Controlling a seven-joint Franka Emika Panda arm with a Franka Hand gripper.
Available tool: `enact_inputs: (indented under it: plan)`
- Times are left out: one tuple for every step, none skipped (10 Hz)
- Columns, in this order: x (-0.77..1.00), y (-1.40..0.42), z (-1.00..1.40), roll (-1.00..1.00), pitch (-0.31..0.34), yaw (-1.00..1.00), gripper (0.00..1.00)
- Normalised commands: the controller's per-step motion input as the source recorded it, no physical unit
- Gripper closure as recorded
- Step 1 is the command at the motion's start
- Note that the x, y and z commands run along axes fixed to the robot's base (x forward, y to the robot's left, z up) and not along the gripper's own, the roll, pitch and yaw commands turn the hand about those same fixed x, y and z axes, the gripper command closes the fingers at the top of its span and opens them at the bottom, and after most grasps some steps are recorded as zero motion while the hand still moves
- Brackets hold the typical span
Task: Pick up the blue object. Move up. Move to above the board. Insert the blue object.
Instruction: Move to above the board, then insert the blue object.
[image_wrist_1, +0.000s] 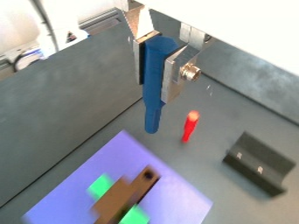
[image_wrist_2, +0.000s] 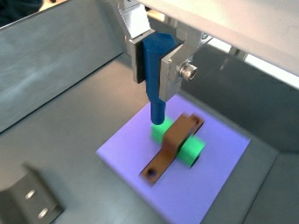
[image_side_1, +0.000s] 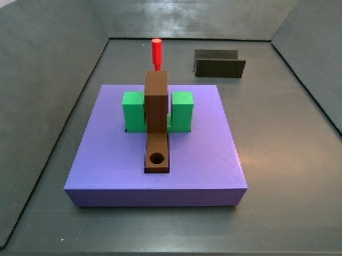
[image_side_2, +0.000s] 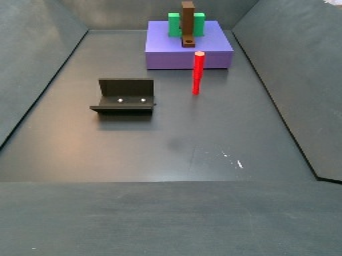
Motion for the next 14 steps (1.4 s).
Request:
enact_inputs:
  plan:
    - [0.15,-0.57,0.08,0.02,0.154,0.01,1.00]
    - [0.11,-0.34,0.06,0.02,0.125,0.01,1.00]
    - [0.06,-0.19,0.04,0.03,0.092,0.01,1.00]
    - [0.00,-0.81,-0.46,0.20,-0.140,0.10,1.00]
    - [0.00,-0.88,-0.47,0.21,-0.156,0.08,1.00]
    - [0.00,-0.89,-0.48,0.17,-0.170,0.06,1.00]
    - [0.00,-0.84,-0.47,0.13,-0.171,0.04,1.00]
    - [0.03,-0.65,-0.42,0.03,-0.091,0.00,1.00]
    - [0.12,-0.52,-0.48,0.00,-0.040,-0.01,1.00]
    - [0.17,-0.40,-0.53,-0.04,-0.016,-0.09,1.00]
    - [0.11,-0.29,-0.53,-0.05,-0.014,-0.11,1.00]
    - [0.00,-0.18,-0.41,0.04,-0.007,-0.01,1.00]
    - [-0.07,-0.15,-0.37,0.17,0.000,0.00,1.00]
    - [-0.05,-0.13,-0.35,0.23,0.000,0.00,1.00]
